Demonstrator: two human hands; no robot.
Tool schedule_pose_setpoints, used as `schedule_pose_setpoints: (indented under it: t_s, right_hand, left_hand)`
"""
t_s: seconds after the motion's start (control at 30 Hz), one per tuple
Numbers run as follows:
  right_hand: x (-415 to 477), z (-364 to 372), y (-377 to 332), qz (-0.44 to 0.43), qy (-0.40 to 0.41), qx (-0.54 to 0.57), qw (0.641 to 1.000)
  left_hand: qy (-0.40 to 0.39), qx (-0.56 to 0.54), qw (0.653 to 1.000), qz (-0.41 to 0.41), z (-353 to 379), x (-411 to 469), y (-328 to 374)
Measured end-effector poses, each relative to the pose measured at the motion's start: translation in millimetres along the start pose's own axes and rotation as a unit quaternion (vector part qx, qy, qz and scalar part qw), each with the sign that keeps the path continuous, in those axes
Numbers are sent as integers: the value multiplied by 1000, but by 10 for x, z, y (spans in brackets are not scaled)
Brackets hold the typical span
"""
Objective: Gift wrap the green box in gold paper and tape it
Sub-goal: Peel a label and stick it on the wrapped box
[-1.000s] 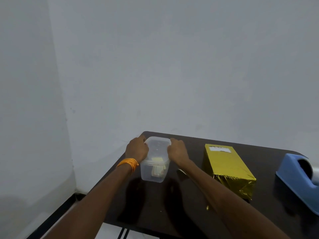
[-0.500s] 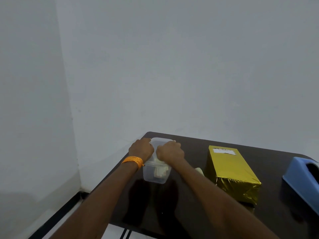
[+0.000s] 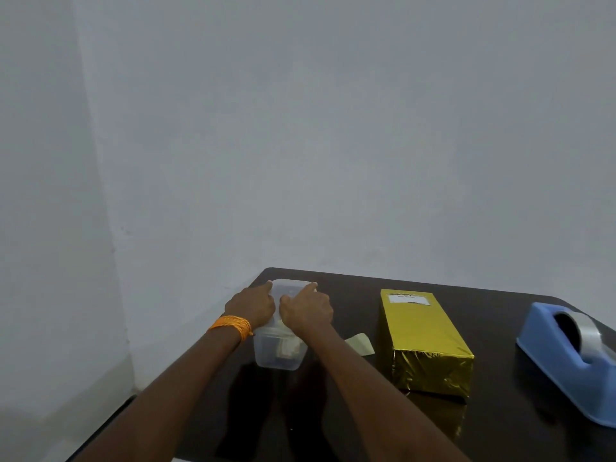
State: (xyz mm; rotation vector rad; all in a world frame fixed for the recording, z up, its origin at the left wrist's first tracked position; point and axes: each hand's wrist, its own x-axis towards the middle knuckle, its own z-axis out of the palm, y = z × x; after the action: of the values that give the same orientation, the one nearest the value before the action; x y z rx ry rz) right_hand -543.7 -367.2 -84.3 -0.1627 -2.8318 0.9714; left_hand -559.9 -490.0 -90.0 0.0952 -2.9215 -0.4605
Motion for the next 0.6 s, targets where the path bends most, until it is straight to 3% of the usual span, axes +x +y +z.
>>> schedule_pose_setpoints:
  t_s: [0.1, 0.43, 0.6]
  right_hand:
    - [6, -8, 29, -20, -9, -6, 1000]
    - [55, -50, 82, -54, -9, -35, 998]
    - [51, -59, 90, -54, -13, -46, 997]
  left_hand:
    - [-23, 0, 1000, -5, -38, -26, 17]
    - [16, -22, 1000, 3, -38, -45, 14]
    - [-30, -21, 999, 0, -67, -12, 66]
